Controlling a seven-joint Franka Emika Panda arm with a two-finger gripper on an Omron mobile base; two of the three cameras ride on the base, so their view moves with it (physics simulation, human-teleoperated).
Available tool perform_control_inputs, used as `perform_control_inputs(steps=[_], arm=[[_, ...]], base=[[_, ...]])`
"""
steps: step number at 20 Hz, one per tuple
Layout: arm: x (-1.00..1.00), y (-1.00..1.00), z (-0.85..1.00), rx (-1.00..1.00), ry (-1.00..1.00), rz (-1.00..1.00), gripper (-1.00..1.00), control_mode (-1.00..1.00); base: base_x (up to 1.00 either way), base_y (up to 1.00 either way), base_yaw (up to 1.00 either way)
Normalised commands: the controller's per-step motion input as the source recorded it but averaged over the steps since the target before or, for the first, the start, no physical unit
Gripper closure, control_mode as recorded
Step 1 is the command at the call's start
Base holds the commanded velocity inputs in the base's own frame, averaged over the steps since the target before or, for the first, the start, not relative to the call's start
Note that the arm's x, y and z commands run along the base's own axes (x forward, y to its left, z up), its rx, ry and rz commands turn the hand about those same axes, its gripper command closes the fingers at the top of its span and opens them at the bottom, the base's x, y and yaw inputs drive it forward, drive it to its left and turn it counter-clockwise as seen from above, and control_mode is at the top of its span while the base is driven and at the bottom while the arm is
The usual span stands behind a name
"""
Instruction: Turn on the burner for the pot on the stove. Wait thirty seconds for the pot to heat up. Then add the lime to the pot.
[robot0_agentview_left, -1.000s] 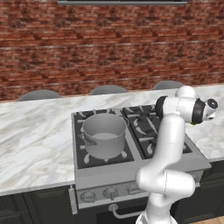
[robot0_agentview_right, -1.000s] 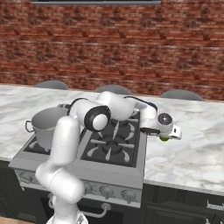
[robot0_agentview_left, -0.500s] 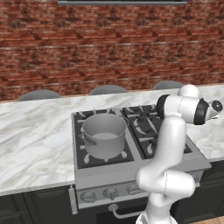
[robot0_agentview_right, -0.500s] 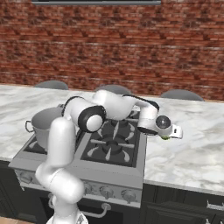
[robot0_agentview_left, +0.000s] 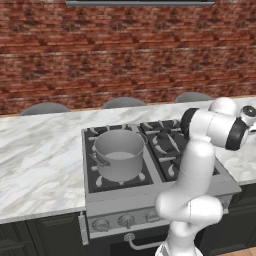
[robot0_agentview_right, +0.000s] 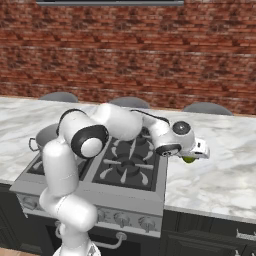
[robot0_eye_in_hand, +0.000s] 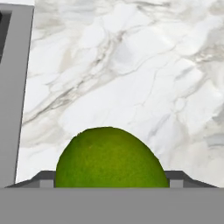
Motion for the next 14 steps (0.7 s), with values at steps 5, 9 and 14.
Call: perform_control_inputs(steps=[5, 9, 14], arm=[[-0.21, 0.01, 0.87, 0.00, 0.25, -0.06, 1.00, -1.00], [-0.32, 0.00, 0.43, 0.00, 0.02, -0.03, 1.00, -1.00], [-0.45, 0.01, 0.01, 0.01, 0.00, 0.00, 1.00, -1.00]], base=[[0.00, 0.00, 0.00], [0.00, 0.00, 0.00], [0.00, 0.00, 0.00]])
